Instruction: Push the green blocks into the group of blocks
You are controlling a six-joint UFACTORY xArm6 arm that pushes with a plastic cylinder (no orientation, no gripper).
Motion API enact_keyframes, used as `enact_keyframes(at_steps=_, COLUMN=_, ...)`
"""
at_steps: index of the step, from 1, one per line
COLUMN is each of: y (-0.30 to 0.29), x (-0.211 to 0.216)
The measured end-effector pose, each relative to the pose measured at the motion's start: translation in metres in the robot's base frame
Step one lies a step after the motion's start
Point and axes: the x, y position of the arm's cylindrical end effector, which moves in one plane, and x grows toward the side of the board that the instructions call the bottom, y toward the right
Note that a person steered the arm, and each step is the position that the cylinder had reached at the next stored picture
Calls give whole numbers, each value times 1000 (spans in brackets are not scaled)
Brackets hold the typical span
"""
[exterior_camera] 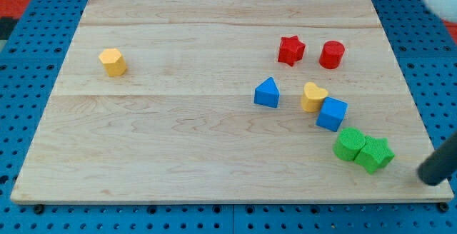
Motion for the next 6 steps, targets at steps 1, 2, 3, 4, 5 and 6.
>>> enact_keyframes(at_steps=1, y=-32, x=-19)
enact_keyframes(at_steps=2, y=-84, x=-19)
enact_keyframes(at_steps=3, y=-96, x=-30)
enact_keyframes(at_steps=4, y=-96, x=-53)
enact_keyframes(at_steps=5, y=-97, x=-75)
enact_keyframes(at_steps=6, y=-97, x=-94)
